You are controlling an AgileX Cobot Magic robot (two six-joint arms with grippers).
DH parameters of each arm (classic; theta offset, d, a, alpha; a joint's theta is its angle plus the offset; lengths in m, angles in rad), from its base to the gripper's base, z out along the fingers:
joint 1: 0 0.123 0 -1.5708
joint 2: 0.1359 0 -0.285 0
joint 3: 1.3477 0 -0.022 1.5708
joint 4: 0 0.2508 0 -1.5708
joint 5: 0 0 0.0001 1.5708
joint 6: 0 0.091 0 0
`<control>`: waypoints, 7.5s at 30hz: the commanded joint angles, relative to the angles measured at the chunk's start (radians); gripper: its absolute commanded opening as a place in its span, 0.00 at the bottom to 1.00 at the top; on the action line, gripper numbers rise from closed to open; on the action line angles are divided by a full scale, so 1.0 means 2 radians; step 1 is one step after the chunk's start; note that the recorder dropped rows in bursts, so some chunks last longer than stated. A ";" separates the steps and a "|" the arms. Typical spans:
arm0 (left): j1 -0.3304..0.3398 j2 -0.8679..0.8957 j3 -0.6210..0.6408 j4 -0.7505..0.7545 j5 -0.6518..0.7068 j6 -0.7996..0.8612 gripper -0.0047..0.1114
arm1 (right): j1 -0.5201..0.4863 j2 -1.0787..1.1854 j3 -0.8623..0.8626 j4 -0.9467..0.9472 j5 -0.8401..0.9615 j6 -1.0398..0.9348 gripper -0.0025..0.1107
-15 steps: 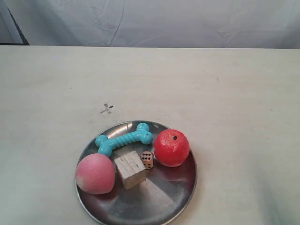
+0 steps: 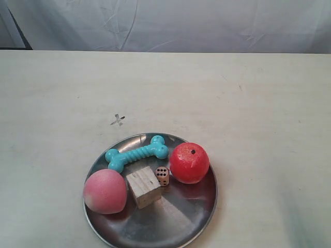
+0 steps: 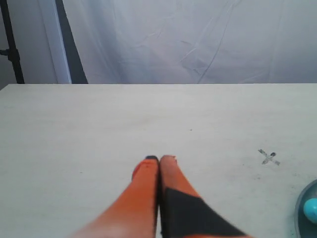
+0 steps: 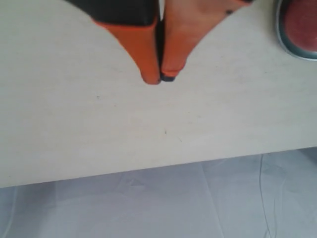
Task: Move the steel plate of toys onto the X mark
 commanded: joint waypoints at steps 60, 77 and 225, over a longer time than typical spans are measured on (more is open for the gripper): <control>-0.002 0.938 -0.666 -0.366 0.455 0.425 0.48 | 0.201 0.540 -0.250 0.395 0.141 -0.063 0.49; -0.088 1.072 -0.791 -0.230 0.494 0.424 0.51 | 0.345 0.637 -0.249 0.427 0.056 0.033 0.58; -0.169 1.137 -0.723 -0.117 0.491 0.146 0.04 | 0.457 0.813 -0.261 0.481 -0.176 0.137 0.01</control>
